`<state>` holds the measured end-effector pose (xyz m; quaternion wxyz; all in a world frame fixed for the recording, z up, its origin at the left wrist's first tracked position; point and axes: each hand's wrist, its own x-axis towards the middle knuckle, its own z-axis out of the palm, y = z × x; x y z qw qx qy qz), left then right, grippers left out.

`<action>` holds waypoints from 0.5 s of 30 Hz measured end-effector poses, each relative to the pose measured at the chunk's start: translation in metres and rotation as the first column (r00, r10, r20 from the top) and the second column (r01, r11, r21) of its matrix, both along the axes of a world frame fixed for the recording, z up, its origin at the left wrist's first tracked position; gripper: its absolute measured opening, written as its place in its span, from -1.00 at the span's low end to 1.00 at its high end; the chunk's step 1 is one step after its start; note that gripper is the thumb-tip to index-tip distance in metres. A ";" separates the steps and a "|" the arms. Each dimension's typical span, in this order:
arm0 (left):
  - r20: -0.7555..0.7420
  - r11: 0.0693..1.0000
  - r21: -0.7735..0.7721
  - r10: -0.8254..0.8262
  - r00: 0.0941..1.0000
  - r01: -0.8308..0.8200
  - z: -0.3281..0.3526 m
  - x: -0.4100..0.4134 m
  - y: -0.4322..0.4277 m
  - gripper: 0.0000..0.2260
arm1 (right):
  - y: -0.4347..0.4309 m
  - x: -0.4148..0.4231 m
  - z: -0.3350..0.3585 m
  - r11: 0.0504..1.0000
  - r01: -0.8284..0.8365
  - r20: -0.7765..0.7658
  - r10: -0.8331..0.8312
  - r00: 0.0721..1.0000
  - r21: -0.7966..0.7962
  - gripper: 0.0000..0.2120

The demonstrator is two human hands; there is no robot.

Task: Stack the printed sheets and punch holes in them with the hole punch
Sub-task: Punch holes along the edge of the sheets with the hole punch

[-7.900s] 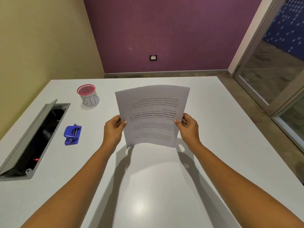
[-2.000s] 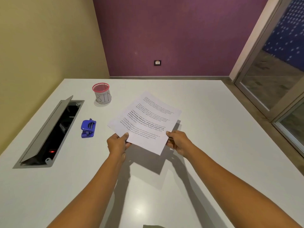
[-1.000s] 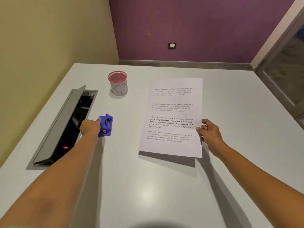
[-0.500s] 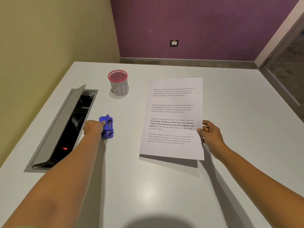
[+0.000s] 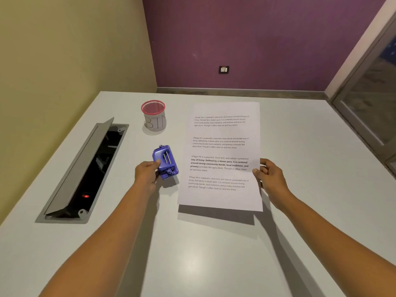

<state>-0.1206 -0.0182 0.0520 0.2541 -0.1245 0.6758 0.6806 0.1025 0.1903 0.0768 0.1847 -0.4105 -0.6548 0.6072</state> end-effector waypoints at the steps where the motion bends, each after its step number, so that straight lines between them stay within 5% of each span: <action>1: 0.003 1.000 0.024 -0.009 1.000 0.009 0.002 0.006 0.003 -0.81 | 0.000 0.002 0.001 1.000 0.004 -0.005 -0.004 1.000 0.004 -0.79; 15: -0.088 0.991 0.116 -0.055 0.995 0.065 0.025 0.041 0.016 -0.84 | 0.000 0.026 0.015 0.993 -0.013 0.016 0.012 1.000 0.116 -0.77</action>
